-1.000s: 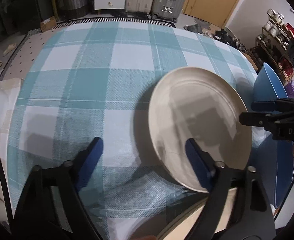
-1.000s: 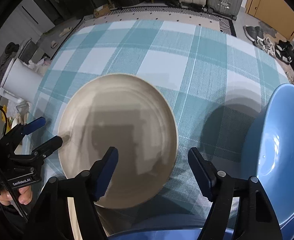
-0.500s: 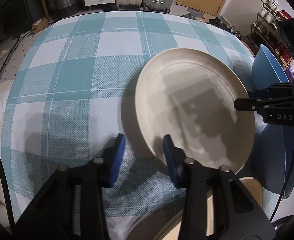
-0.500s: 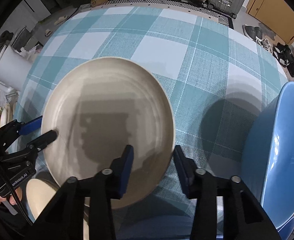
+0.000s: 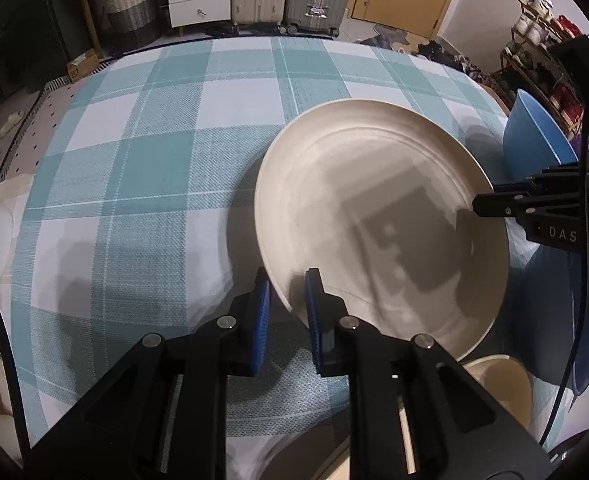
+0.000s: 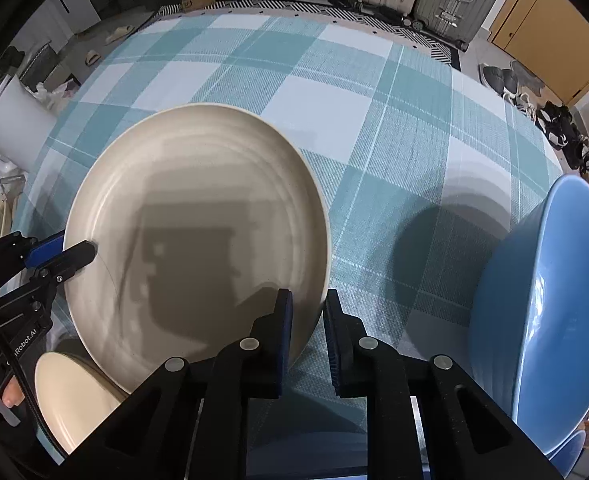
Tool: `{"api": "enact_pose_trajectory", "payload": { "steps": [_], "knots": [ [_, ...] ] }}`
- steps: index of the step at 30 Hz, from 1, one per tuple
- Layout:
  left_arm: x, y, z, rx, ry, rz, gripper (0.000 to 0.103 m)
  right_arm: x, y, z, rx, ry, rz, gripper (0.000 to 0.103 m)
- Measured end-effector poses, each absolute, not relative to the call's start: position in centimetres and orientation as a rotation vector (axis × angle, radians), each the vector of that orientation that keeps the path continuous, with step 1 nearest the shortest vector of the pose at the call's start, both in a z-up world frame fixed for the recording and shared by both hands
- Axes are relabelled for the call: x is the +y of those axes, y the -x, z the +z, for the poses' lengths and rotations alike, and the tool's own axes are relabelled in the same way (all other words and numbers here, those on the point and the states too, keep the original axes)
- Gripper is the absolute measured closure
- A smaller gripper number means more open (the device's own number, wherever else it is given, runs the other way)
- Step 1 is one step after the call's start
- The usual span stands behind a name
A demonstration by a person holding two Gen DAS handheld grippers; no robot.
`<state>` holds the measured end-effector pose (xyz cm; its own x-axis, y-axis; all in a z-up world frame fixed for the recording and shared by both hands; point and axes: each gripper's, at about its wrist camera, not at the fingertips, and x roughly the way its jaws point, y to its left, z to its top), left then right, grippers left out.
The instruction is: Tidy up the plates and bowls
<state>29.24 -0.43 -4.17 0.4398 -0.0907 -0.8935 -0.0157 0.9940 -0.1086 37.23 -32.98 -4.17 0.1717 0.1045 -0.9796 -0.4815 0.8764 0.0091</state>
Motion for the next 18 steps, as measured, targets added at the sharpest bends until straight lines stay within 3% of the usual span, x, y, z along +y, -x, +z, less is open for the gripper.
{"api": "enact_pose_trajectory", "payload": {
  "steps": [18],
  "knots": [
    [1.7, -26.0, 0.4, 1.011, 0.148, 0.000, 0.089, -31.5, -34.4, 1.2, 1.228, 0.317, 0.463, 0.087]
  ]
}}
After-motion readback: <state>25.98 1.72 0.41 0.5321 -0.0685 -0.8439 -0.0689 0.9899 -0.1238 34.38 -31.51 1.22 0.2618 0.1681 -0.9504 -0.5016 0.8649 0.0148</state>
